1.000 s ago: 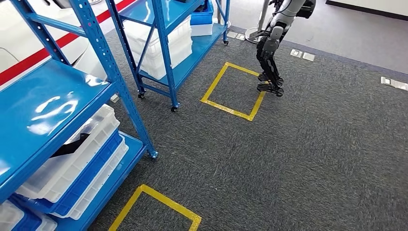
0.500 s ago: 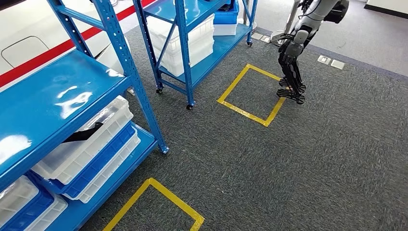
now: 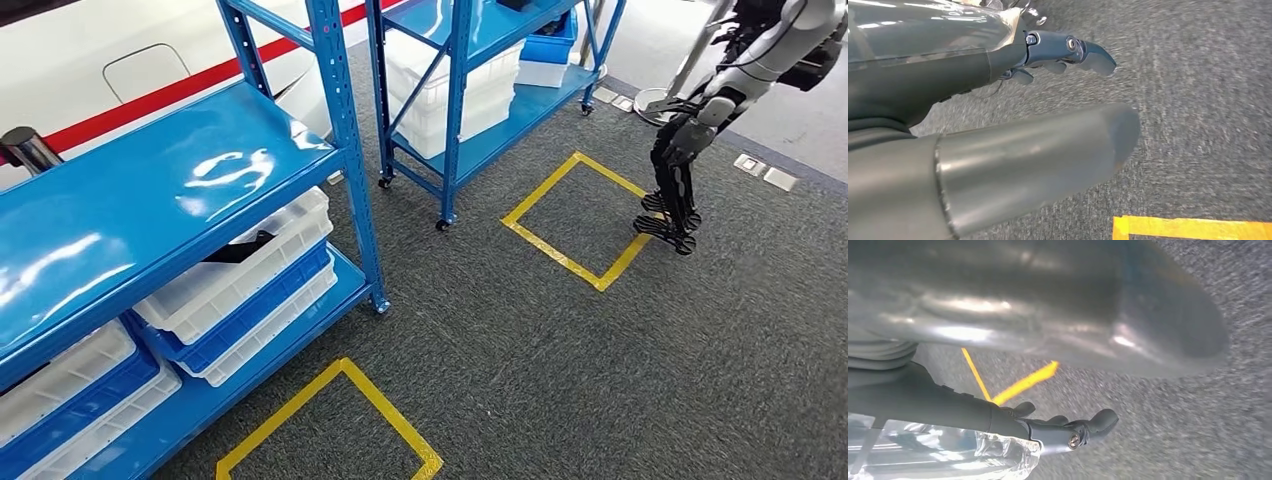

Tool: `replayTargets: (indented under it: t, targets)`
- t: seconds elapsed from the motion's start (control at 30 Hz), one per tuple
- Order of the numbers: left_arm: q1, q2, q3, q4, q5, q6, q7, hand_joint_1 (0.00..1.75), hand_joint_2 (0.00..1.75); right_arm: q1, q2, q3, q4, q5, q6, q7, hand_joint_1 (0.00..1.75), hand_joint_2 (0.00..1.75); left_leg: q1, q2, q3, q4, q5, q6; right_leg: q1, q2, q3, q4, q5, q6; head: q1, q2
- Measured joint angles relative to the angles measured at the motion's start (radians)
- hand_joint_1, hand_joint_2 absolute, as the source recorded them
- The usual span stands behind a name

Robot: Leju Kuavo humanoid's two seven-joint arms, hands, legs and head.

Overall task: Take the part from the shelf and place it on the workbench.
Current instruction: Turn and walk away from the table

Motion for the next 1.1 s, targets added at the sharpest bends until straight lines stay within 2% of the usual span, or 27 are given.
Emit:
replayTargets:
  t: [0.03, 0.07, 0.1, 0.17, 0.2, 0.27, 0.33, 0.37, 0.4, 0.43, 0.47, 0.53, 0.57, 0.6, 0.63, 0.67, 0.7, 0.77, 0.8, 0.83, 0.87, 0.9, 0.93, 0.97, 1.03, 1.07, 1.1]
  targets:
    - [0.000, 0.000, 0.000, 0.000, -0.001, 0.000, 0.000, 0.00, 0.00, 0.000, 0.000, 0.000, 0.000, 0.000, 0.000, 0.000, 0.00, 0.00, 0.001, -0.011, -0.002, 0.006, -0.003, -0.008, -0.003, 0.013, 0.025, -0.061, 0.024, 0.005, 0.000, 0.000]
    - [0.000, 0.001, 0.000, 0.000, -0.002, -0.001, 0.000, 0.00, 0.00, -0.001, 0.001, -0.001, 0.000, 0.000, -0.001, 0.000, 0.00, 0.00, 0.001, -0.020, -0.005, 0.011, -0.006, -0.015, -0.005, 0.024, 0.041, -0.101, 0.038, 0.004, 0.000, 0.000]
    - [0.001, 0.002, 0.000, 0.000, -0.003, -0.001, 0.000, 0.00, 0.00, -0.002, 0.001, -0.001, 0.000, 0.000, -0.002, 0.000, 0.00, 0.00, 0.000, -0.027, -0.008, 0.014, -0.008, -0.021, -0.004, 0.029, 0.047, -0.117, 0.043, -0.003, 0.000, 0.000]
    - [0.004, 0.003, 0.000, 0.000, -0.004, -0.001, 0.000, 0.00, 0.00, -0.005, 0.002, -0.001, 0.000, -0.001, -0.003, 0.000, 0.00, 0.00, 0.002, -0.037, -0.012, 0.014, -0.006, -0.029, -0.002, 0.015, 0.051, -0.117, 0.046, -0.022, -0.001, 0.000]
    - [0.006, 0.003, 0.000, 0.000, -0.004, -0.001, 0.000, 0.00, 0.00, -0.006, 0.002, -0.002, 0.000, -0.001, -0.004, 0.000, 0.00, 0.00, 0.004, -0.031, -0.015, 0.019, -0.009, -0.033, -0.003, 0.008, 0.053, -0.117, 0.048, -0.028, -0.001, 0.000]
    - [0.006, 0.004, 0.000, 0.000, -0.006, -0.002, 0.000, 0.00, 0.00, -0.005, 0.004, -0.002, 0.000, -0.001, -0.005, -0.001, 0.00, 0.00, 0.007, 0.008, -0.041, 0.075, -0.044, -0.041, -0.004, -0.009, 0.054, -0.119, 0.051, -0.040, -0.004, 0.000]
    - [0.003, 0.004, 0.000, 0.000, -0.007, -0.002, 0.000, 0.00, 0.00, -0.002, 0.004, -0.004, 0.000, 0.000, -0.006, -0.002, 0.00, 0.00, 0.008, 0.050, -0.103, 0.200, -0.108, -0.049, 0.001, -0.030, 0.053, -0.119, 0.049, -0.048, -0.007, 0.000]
    - [0.002, 0.004, -0.001, 0.000, -0.007, -0.002, 0.000, 0.00, 0.00, -0.001, 0.003, -0.004, 0.000, 0.000, -0.006, -0.002, 0.00, 0.00, 0.009, 0.058, -0.134, 0.261, -0.131, -0.051, 0.004, -0.041, 0.053, -0.119, 0.047, -0.050, -0.007, 0.000]
    - [0.003, 0.004, -0.001, 0.000, -0.008, -0.002, 0.000, 0.00, 0.00, 0.000, 0.003, -0.005, 0.000, 0.000, -0.006, -0.002, 0.00, 0.00, 0.009, 0.062, -0.153, 0.295, -0.137, -0.051, 0.006, -0.052, 0.053, -0.119, 0.046, -0.052, -0.007, 0.000]
    - [0.004, 0.003, -0.001, 0.000, -0.008, -0.002, 0.000, 0.00, 0.00, 0.000, 0.002, -0.005, 0.000, 0.000, -0.006, -0.002, 0.00, 0.00, 0.009, 0.065, -0.152, 0.291, -0.123, -0.048, 0.009, -0.063, 0.054, -0.119, 0.044, -0.053, -0.007, 0.000]
    - [0.005, 0.004, -0.001, 0.000, -0.008, -0.002, 0.000, 0.00, 0.00, 0.000, 0.003, -0.005, 0.000, 0.000, -0.006, -0.002, 0.00, 0.00, 0.007, 0.070, -0.130, 0.248, -0.094, -0.042, 0.011, -0.073, 0.056, -0.119, 0.043, -0.055, -0.007, 0.000]
    - [0.004, 0.006, -0.001, 0.000, -0.008, -0.002, 0.000, 0.00, 0.00, -0.002, 0.005, -0.005, 0.000, 0.000, -0.006, -0.003, 0.00, 0.00, -0.003, 0.108, -0.059, 0.113, -0.034, -0.022, 0.017, -0.092, 0.061, -0.119, 0.039, -0.056, -0.007, 0.000]
    - [0.001, 0.007, -0.001, 0.000, -0.008, -0.002, 0.001, 0.00, 0.00, -0.003, 0.006, -0.005, 0.000, 0.001, -0.007, -0.004, 0.00, 0.00, -0.009, 0.126, -0.034, 0.063, -0.020, -0.013, 0.020, -0.100, 0.063, -0.120, 0.036, -0.055, -0.006, 0.000]
    - [-0.001, 0.009, 0.000, 0.000, -0.007, -0.002, 0.001, 0.00, 0.00, -0.004, 0.006, -0.005, 0.000, 0.003, -0.007, -0.005, 0.00, 0.00, -0.015, 0.138, -0.022, 0.037, -0.017, -0.007, 0.021, -0.108, 0.065, -0.120, 0.034, -0.052, -0.006, 0.000]
    - [-0.002, 0.010, 0.000, 0.000, -0.006, -0.001, 0.002, 0.00, 0.00, -0.005, 0.007, -0.005, 0.000, 0.004, -0.007, -0.005, 0.00, 0.00, -0.019, 0.138, -0.021, 0.029, -0.020, -0.005, 0.022, -0.117, 0.066, -0.122, 0.032, -0.048, -0.006, 0.000]
    - [-0.001, 0.011, 0.000, 0.000, -0.005, -0.001, 0.002, 0.00, 0.00, -0.007, 0.008, -0.005, 0.000, 0.006, -0.007, -0.006, 0.00, 0.00, -0.020, 0.126, -0.020, 0.024, -0.018, -0.003, 0.023, -0.127, 0.070, -0.125, 0.031, -0.045, -0.006, 0.000]
    - [0.000, 0.011, 0.001, 0.000, -0.003, 0.000, 0.002, 0.00, 0.00, -0.009, 0.008, -0.005, 0.000, 0.009, -0.007, -0.006, 0.00, 0.00, -0.018, 0.115, -0.014, 0.015, -0.012, -0.002, 0.023, -0.123, 0.072, -0.123, 0.029, -0.041, -0.006, 0.000]
    - [0.001, 0.010, 0.002, 0.000, 0.000, 0.001, 0.002, 0.00, 0.00, -0.010, 0.009, -0.005, -0.001, 0.013, -0.007, -0.007, 0.00, 0.00, -0.010, 0.094, -0.003, -0.005, 0.000, 0.003, 0.024, -0.080, 0.058, -0.085, 0.006, -0.036, -0.005, 0.000]
    - [0.000, 0.009, 0.002, 0.000, 0.001, 0.001, 0.002, 0.00, 0.00, -0.009, 0.008, -0.005, -0.001, 0.015, -0.007, -0.007, 0.00, 0.00, -0.006, 0.083, 0.001, -0.011, 0.006, 0.005, 0.021, -0.050, 0.033, -0.034, -0.017, -0.038, -0.004, 0.000]
    - [-0.001, 0.008, 0.002, 0.000, 0.002, 0.002, 0.002, 0.00, 0.00, -0.008, 0.007, -0.006, -0.001, 0.017, -0.007, -0.007, 0.00, 0.00, -0.005, 0.071, 0.000, -0.012, 0.007, 0.008, 0.018, -0.031, 0.001, 0.031, -0.044, -0.040, -0.003, 0.000]
    - [-0.002, 0.007, 0.002, 0.000, 0.003, 0.002, 0.002, 0.00, 0.00, -0.007, 0.006, -0.006, -0.001, 0.018, -0.007, -0.007, 0.00, 0.00, -0.005, 0.057, -0.001, -0.012, 0.008, 0.009, 0.015, -0.024, -0.033, 0.095, -0.066, -0.040, -0.003, 0.000]
    - [-0.002, 0.006, 0.003, 0.000, 0.003, 0.002, 0.002, 0.00, 0.00, -0.005, 0.004, -0.006, -0.001, 0.018, -0.007, -0.006, 0.00, 0.00, -0.004, 0.043, -0.001, -0.011, 0.008, 0.008, 0.012, -0.021, -0.058, 0.139, -0.076, -0.035, -0.003, 0.000]
    - [0.000, 0.004, 0.003, 0.000, 0.004, 0.002, 0.002, 0.00, 0.00, -0.004, 0.002, -0.006, -0.001, 0.019, -0.007, -0.006, 0.00, 0.00, -0.002, 0.029, -0.001, -0.010, 0.008, 0.007, 0.009, -0.020, -0.066, 0.146, -0.069, -0.026, -0.003, 0.000]
    - [0.001, 0.003, 0.004, 0.000, 0.005, 0.002, 0.002, 0.00, 0.00, -0.004, 0.001, -0.006, -0.001, 0.020, -0.007, -0.006, 0.00, 0.00, 0.000, 0.016, 0.000, -0.009, 0.007, 0.004, 0.005, -0.018, -0.054, 0.112, -0.047, -0.013, -0.003, 0.000]
    - [0.002, 0.001, 0.007, 0.000, 0.005, 0.003, 0.002, 0.00, 0.00, -0.005, -0.001, -0.006, -0.001, 0.022, -0.007, -0.006, 0.00, 0.00, 0.004, -0.010, -0.002, 0.001, 0.002, -0.007, -0.005, 0.005, 0.001, -0.021, 0.014, 0.011, -0.003, 0.000]
    - [0.002, 0.001, 0.008, 0.000, 0.006, 0.004, 0.002, 0.00, 0.00, -0.006, -0.001, -0.006, -0.001, 0.024, -0.007, -0.006, 0.00, 0.00, 0.004, -0.021, -0.004, 0.009, -0.002, -0.015, -0.008, 0.017, 0.023, -0.075, 0.035, 0.013, -0.003, 0.000]
    - [0.003, 0.001, 0.008, 0.000, 0.006, 0.004, 0.002, 0.00, 0.00, -0.008, -0.001, -0.006, -0.001, 0.026, -0.007, -0.006, 0.00, 0.00, 0.003, -0.029, -0.007, 0.014, -0.006, -0.022, -0.009, 0.026, 0.036, -0.107, 0.045, 0.010, -0.003, 0.000]
